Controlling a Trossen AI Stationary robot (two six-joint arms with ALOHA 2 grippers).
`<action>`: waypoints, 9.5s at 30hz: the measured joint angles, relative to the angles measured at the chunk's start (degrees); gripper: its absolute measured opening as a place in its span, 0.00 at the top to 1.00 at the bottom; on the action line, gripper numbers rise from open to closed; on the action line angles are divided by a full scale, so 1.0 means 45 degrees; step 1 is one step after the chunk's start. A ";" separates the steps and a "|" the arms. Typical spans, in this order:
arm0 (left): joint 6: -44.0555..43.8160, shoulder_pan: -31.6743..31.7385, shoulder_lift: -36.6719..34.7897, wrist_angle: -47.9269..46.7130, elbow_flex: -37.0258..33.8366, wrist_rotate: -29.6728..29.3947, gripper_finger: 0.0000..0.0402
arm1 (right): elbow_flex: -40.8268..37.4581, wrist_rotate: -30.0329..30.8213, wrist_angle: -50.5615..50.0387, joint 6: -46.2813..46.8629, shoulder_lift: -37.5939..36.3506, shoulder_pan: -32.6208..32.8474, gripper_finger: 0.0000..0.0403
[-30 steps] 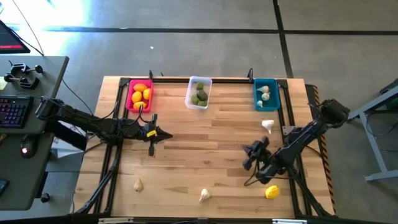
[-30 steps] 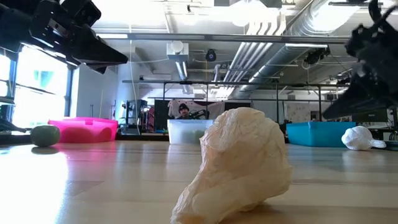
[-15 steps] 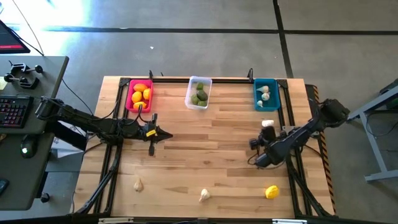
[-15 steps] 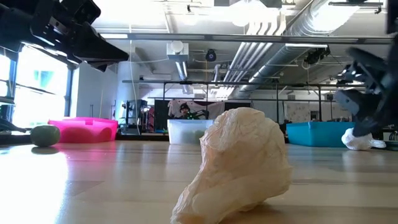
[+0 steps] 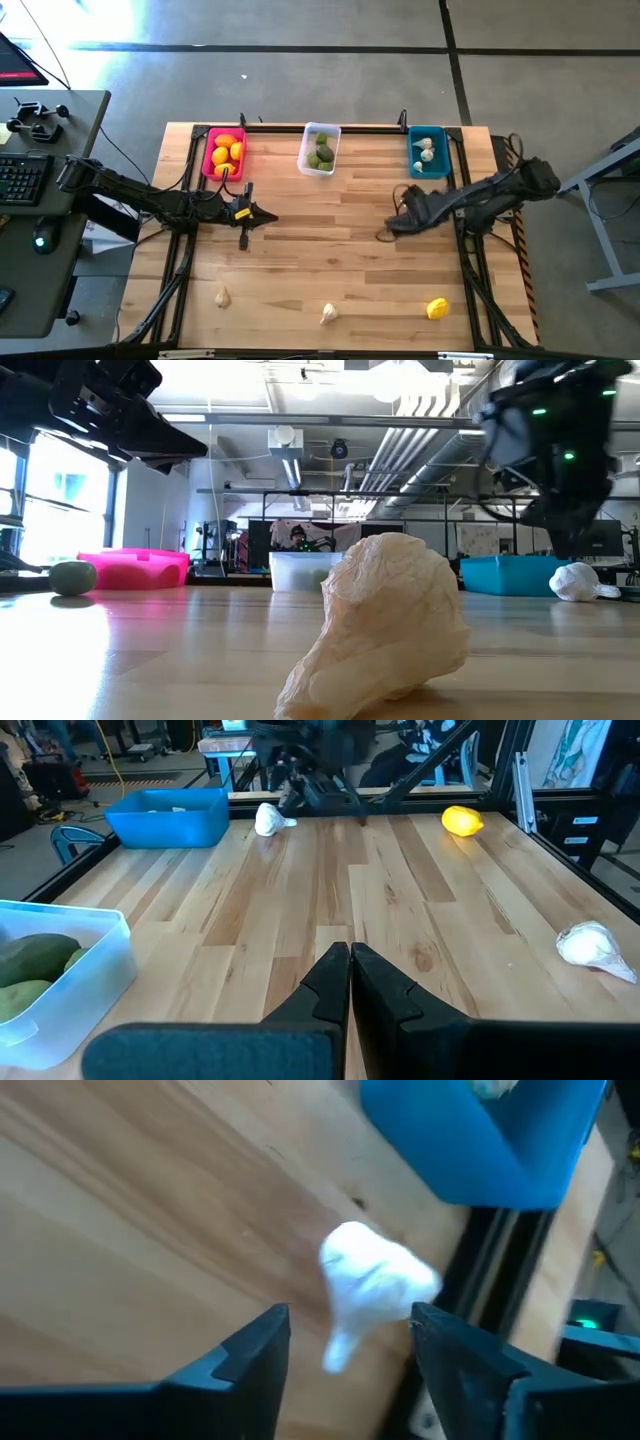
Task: Sort produce into baskets
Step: Put the garlic into the blue bin
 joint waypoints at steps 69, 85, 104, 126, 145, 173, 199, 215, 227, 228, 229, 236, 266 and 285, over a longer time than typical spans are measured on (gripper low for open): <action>0.0087 0.0010 -0.0001 -0.0015 0.0000 0.0001 1.00 | 0.3075 0.2026 0.2593 -0.8835 -0.2580 -0.8488 0.81; 0.0482 0.0010 0.0000 0.0096 0.0000 -0.0442 1.00 | -0.0346 0.0855 0.8345 -0.9485 -0.2395 -1.2531 0.81; 0.0391 0.0005 0.0000 0.0087 0.0000 -0.0437 1.00 | -0.0874 0.0318 0.8946 -0.8878 -0.2395 -1.2751 0.66; -0.1151 0.0166 0.0000 -0.0739 0.0000 -0.0466 1.00 | -0.0874 0.1612 0.9402 -0.8822 -0.2395 -1.0558 0.91; -0.0481 -0.1583 0.0000 -0.3800 0.1483 0.2686 1.00 | -0.0874 0.4695 1.5661 -0.9452 -0.2021 0.0283 1.00; -0.7230 -1.0305 0.7270 -1.5134 0.9667 0.1026 0.86 | -0.0874 0.6212 1.9093 -0.7320 0.2953 0.3807 1.00; -0.7291 -1.0670 1.0948 -1.6947 1.0582 0.1196 0.54 | -0.0874 0.6141 1.9070 -0.7244 0.2939 0.3778 1.00; -0.7247 -1.0826 1.0337 -1.5559 0.9405 0.0747 0.74 | -0.0874 0.6141 1.8895 -0.7234 0.2939 0.3778 1.00; -0.5595 -0.9396 0.6303 -1.0077 0.6248 -0.0891 0.80 | -0.0874 0.5961 1.9046 -0.7211 0.2939 0.3778 1.00; -0.5465 -0.9159 0.5943 -0.9270 0.5819 -0.0730 0.80 | -0.0874 0.5895 1.9073 -0.7211 0.2939 0.3778 1.00; -0.5284 -0.8918 0.5595 -0.8433 0.5400 -0.0553 0.80 | -0.0874 0.5816 1.9098 -0.7209 0.2939 0.3778 1.00; -0.4402 -0.7013 0.4522 -0.2465 0.3160 0.1001 0.80 | -0.0874 0.5033 1.9854 -0.7503 0.2959 0.3773 1.00; -0.3603 -0.2064 0.6660 0.7882 0.2676 0.0748 0.80 | -0.0057 0.3254 2.5435 -1.3024 0.3750 0.3963 0.56; -0.3164 -0.1889 0.8641 1.0948 0.2861 0.0987 0.80 | 0.1431 0.1780 2.5219 -1.3578 0.3750 0.4283 0.56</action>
